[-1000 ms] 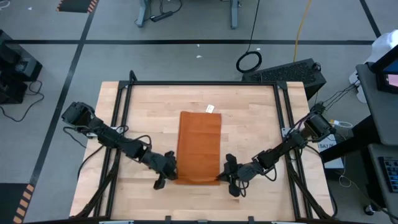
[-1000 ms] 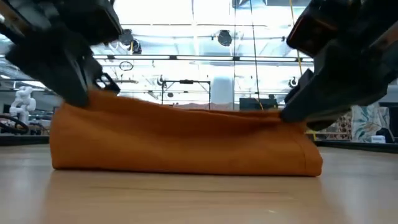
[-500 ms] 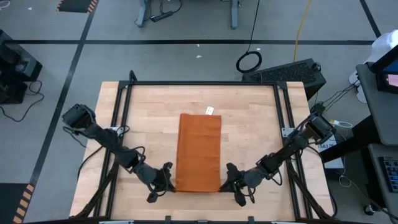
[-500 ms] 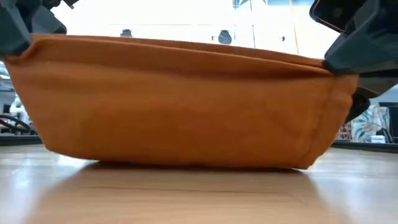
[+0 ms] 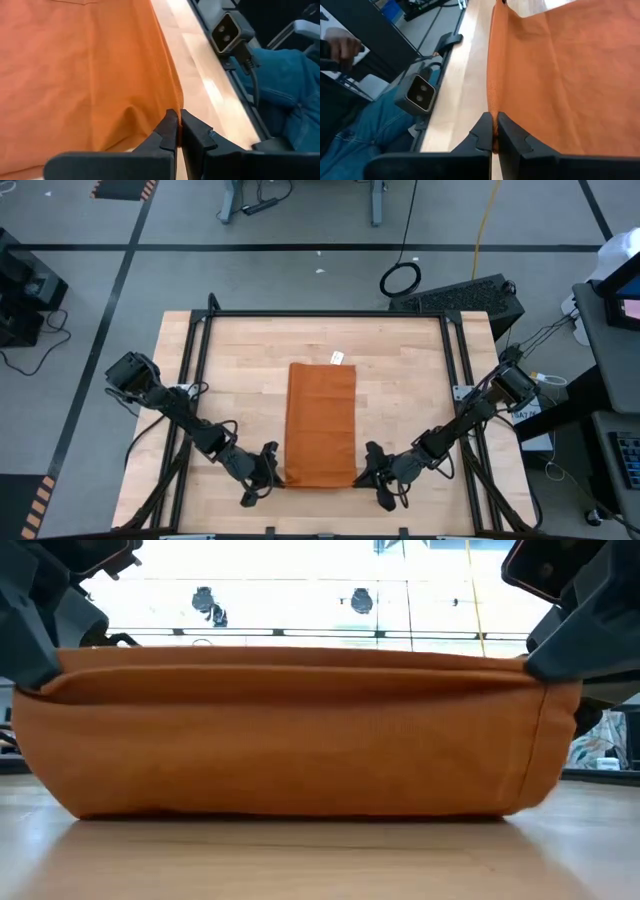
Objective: Roll towel
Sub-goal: Roll the brown towel
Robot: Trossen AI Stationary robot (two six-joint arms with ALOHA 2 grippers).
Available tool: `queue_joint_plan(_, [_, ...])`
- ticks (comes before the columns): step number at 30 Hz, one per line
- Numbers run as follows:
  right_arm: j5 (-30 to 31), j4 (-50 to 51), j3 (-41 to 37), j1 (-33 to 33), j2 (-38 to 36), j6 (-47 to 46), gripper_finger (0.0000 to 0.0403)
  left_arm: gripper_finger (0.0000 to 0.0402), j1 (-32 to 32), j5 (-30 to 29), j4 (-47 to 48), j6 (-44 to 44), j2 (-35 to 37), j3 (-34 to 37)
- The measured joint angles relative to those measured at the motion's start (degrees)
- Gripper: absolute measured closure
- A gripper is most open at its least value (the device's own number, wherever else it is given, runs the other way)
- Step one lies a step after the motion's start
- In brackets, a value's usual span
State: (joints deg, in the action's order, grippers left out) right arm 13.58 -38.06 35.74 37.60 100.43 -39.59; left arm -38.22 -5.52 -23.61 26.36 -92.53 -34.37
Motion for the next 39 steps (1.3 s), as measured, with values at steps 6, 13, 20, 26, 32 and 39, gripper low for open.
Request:
queue_joint_plan(6, [1.56, 0.36, -0.02, 0.24, 1.66, 0.17, 0.0401, 0.0387, 0.00, -1.18, 0.49, 0.14, -0.02, 0.02])
queue_joint_plan(13, [1.52, -1.80, -0.04, 0.33, 1.79, 3.34, 0.0401, 0.0387, -0.03, -1.08, -0.23, -1.24, -0.02, 0.05])
queue_joint_plan(20, [1.13, -1.68, 0.24, 0.33, 0.42, 6.78, 0.0401, 0.0387, 0.36, -0.06, -0.99, -3.21, 2.26, 0.09])
queue_joint_plan(26, [2.70, 5.30, 0.27, -3.23, -5.31, 14.25, 0.0401, 0.0387, 4.52, 0.04, 2.32, -9.09, 9.06, 0.11])
queue_joint_plan(32, [6.58, 18.41, 0.29, -8.49, -13.90, 21.61, 0.0401, 0.0387, 11.59, -1.94, 14.85, -14.09, 17.24, 0.11])
queue_joint_plan(39, [10.59, 26.10, 0.33, -17.47, -22.65, 31.00, 0.0401, 0.0387, 20.90, -6.91, 22.90, -20.19, 24.34, 0.11])
